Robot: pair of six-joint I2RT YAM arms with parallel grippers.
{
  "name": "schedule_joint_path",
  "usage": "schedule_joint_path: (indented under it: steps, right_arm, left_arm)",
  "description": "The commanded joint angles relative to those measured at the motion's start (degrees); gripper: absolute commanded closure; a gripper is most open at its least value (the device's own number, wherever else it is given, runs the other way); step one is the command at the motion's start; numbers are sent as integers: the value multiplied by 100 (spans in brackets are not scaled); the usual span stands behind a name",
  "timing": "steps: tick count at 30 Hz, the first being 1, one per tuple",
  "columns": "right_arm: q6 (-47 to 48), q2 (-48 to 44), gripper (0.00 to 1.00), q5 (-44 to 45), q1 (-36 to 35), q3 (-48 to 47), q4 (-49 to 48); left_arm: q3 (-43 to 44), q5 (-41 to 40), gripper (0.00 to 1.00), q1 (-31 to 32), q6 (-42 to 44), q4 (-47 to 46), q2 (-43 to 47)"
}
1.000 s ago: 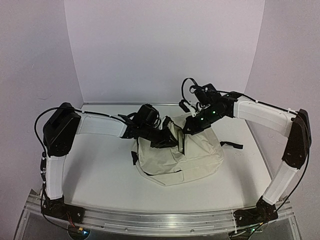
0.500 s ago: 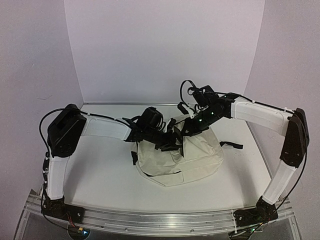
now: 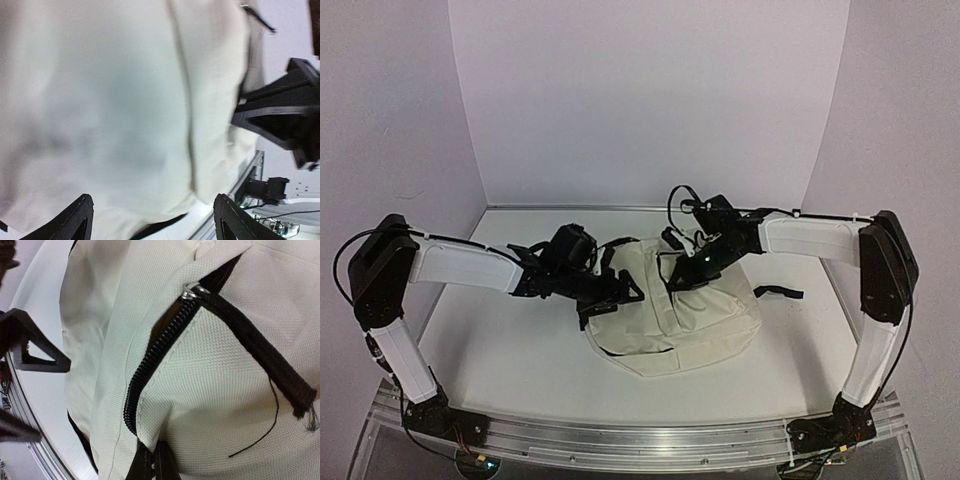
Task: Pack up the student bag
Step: Place the stationery in the student bag, then zip the student bag at the center of the board.
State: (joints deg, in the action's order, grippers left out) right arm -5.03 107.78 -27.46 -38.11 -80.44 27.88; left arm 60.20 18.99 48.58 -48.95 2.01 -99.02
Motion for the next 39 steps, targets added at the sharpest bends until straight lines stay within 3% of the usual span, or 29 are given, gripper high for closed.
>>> schedule_joint_path:
  steps: [1,5,9,12,17,21,25,27,35,39]
  right_arm:
    - [-292,487,98,-587,-86,8,-189]
    - [-475,627,95,-790,-194,-146,-256]
    - [-515,672,82,-1326,-470,-331,-244]
    - [-518,579,68,-1662,-551,-460,-221]
    - [-450,223,57,-1775,-237,-830,-53]
    - [-341,-162,53,-1324,268,-1144,-43]
    - [-74,-224,51,-247,438,-1305,-29]
    - [16,-168,52,136,461,-1309,-39]
    - [213,244,53,698,501,-1477,-46]
    - [244,356,53,655,590,-1477,-44]
  left_arm:
    - [-576,-664,19,-89,-643,179,176]
    - [-878,-633,28,-331,-751,1,213]
    - [-851,-439,41,-787,-389,-34,159]
    - [-516,-363,54,-1131,69,304,23]
    - [178,-431,64,-1396,840,972,-163]
    - [486,-186,63,-1560,1262,1060,-42]
    - [1053,536,45,-1542,1752,1068,32]
    - [1300,671,40,-1534,1864,1117,4]
    - [2547,1274,42,-1523,1799,1146,-686]
    - [3060,1380,44,-1313,2259,1399,-1002]
